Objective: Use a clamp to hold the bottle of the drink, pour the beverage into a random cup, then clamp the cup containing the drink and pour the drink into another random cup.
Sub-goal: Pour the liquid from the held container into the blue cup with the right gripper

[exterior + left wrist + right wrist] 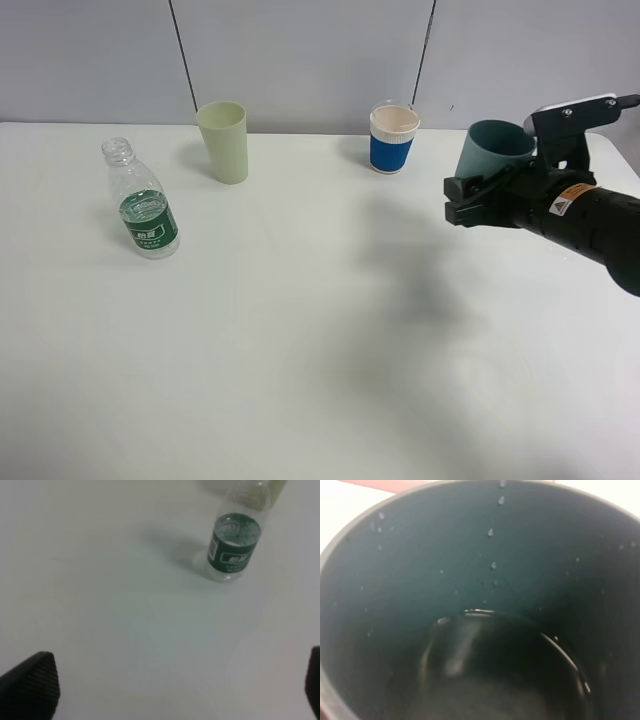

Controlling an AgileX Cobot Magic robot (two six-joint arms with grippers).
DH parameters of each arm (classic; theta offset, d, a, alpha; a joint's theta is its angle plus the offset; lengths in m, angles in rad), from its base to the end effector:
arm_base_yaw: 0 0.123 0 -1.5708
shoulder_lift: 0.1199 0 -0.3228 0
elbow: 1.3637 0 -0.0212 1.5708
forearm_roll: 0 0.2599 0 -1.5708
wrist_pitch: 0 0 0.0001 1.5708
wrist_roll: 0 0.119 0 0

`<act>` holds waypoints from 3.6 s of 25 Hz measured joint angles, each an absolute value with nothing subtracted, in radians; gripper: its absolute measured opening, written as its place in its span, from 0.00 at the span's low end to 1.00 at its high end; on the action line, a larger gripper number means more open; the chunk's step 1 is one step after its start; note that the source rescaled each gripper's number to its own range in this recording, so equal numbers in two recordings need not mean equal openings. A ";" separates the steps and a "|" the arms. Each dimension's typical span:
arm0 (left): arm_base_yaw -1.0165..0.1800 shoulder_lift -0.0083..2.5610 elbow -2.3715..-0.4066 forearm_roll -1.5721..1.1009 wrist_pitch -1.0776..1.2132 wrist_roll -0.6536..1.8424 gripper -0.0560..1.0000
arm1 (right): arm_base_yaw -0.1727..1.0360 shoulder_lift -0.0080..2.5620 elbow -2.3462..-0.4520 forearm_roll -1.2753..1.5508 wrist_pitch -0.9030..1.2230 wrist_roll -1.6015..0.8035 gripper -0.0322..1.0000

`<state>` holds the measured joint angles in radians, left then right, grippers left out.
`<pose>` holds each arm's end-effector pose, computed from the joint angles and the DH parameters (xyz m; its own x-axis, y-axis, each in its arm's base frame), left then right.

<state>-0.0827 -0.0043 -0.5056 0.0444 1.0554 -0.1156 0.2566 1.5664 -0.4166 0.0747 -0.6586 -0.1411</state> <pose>-0.0106 0.0055 0.2712 -0.4431 -0.0571 -0.8947 0.0066 0.9977 -0.0669 0.2832 0.0687 0.1799 -0.3627 -0.1797 -0.9144 -0.2434 0.9654 -0.0932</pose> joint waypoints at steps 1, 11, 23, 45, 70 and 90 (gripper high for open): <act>-0.083 -0.004 -0.506 0.044 1.055 -0.116 1.00 | 0.236 1.563 -0.424 0.073 -0.623 -0.141 0.03; -0.083 -0.004 -0.506 0.044 1.055 -0.116 1.00 | 0.098 1.558 -0.699 -0.234 -0.216 0.119 0.03; -0.083 -0.004 -0.506 0.044 1.055 -0.116 1.00 | 0.102 1.675 -1.007 -0.843 0.092 0.627 0.03; -0.083 -0.004 -0.506 0.044 1.055 -0.116 1.00 | 0.257 1.933 -1.373 -0.997 0.287 0.608 0.03; -0.083 -0.004 -0.506 0.044 1.055 -0.116 1.00 | 0.290 1.994 -1.443 -1.013 0.314 0.519 0.03; -0.083 -0.004 -0.506 0.044 1.055 -0.116 1.00 | 0.307 1.996 -1.443 -1.083 0.344 0.519 0.03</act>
